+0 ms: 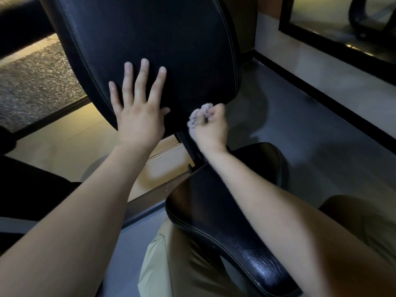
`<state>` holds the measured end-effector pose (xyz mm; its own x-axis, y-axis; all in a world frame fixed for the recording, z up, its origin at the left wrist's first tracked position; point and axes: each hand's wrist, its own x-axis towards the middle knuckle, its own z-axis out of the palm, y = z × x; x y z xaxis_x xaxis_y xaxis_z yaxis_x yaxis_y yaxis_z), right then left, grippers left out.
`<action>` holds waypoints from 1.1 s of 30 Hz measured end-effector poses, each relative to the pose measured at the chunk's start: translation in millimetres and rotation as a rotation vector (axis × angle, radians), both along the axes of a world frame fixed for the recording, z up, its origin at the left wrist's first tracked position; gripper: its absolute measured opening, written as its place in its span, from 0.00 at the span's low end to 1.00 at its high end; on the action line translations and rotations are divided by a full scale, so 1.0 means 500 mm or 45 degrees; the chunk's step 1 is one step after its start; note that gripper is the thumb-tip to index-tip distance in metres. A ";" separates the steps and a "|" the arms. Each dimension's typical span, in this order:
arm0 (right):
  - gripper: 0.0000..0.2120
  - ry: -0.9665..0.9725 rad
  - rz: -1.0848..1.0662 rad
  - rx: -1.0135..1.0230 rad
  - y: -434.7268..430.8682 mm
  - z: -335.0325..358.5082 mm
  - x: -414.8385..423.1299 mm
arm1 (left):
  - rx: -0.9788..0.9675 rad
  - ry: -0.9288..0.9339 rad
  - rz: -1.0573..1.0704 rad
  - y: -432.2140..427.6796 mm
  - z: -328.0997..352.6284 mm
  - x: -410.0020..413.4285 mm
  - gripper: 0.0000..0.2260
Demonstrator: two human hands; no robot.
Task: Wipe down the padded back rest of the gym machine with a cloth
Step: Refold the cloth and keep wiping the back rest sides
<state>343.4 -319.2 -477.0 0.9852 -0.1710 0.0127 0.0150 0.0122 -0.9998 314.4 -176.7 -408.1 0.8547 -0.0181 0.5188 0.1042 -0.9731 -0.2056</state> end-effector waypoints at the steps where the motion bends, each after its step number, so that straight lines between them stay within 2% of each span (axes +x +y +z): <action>1: 0.06 0.027 -0.062 0.028 -0.023 0.003 0.023 | 0.000 0.000 -0.003 0.000 -0.001 0.000 0.37; 3: 0.05 0.019 -0.242 0.122 -0.070 0.023 0.066 | -0.004 -0.003 -0.008 -0.002 -0.002 0.001 0.37; 5: 0.05 -0.029 -0.306 0.184 -0.076 0.026 0.084 | -0.010 -0.009 -0.007 -0.005 -0.002 0.001 0.37; 10: 0.03 -0.201 0.035 -0.144 -0.025 -0.009 0.017 | -0.021 -0.015 -0.003 -0.004 -0.001 0.000 0.38; 12: 0.03 -0.250 -0.150 -0.114 -0.053 0.000 0.052 | -0.019 -0.009 -0.005 -0.004 -0.001 0.000 0.38; 14: 0.02 -0.262 -0.338 0.037 -0.082 0.029 0.096 | -0.021 -0.006 -0.010 -0.005 -0.001 -0.001 0.37; 16: 0.02 -0.261 -0.362 0.033 -0.071 0.038 0.113 | -0.026 -0.010 -0.012 -0.006 0.000 -0.001 0.37; 18: 0.02 -0.327 -0.236 -0.138 -0.032 0.011 0.081 | -0.028 -0.015 -0.006 -0.006 0.001 0.000 0.38; 21: 0.06 -0.343 0.113 -0.325 -0.025 -0.019 0.027 | -0.017 -0.018 0.006 -0.005 -0.001 0.001 0.38; 23: 0.07 -0.383 0.009 -0.322 -0.052 -0.010 0.051 | -0.014 -0.018 0.000 -0.005 -0.002 0.000 0.38; 25: 0.07 -0.410 -0.207 -0.155 -0.079 0.018 0.092 | -0.013 -0.016 -0.001 -0.005 -0.003 0.001 0.37; 27: 0.10 -0.419 -0.292 -0.109 -0.072 0.034 0.103 | -0.014 -0.013 0.003 -0.005 -0.002 0.002 0.38; 29: 0.13 -0.480 -0.181 -0.234 -0.046 0.025 0.079 | -0.015 -0.016 0.007 -0.005 -0.002 0.002 0.38; 31: 0.13 -0.555 0.063 -0.401 -0.039 0.005 0.054 | -0.016 -0.024 0.007 -0.004 -0.003 0.002 0.38; 33: 0.12 -0.624 0.103 -0.477 -0.059 0.005 0.068 | -0.010 -0.026 0.010 -0.003 -0.005 0.002 0.38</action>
<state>377.6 -349.0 -474.6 0.8592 0.0079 0.5116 0.4873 -0.3178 -0.8134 315.2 -178.3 -410.6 0.8440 -0.0074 0.5364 0.1158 -0.9738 -0.1958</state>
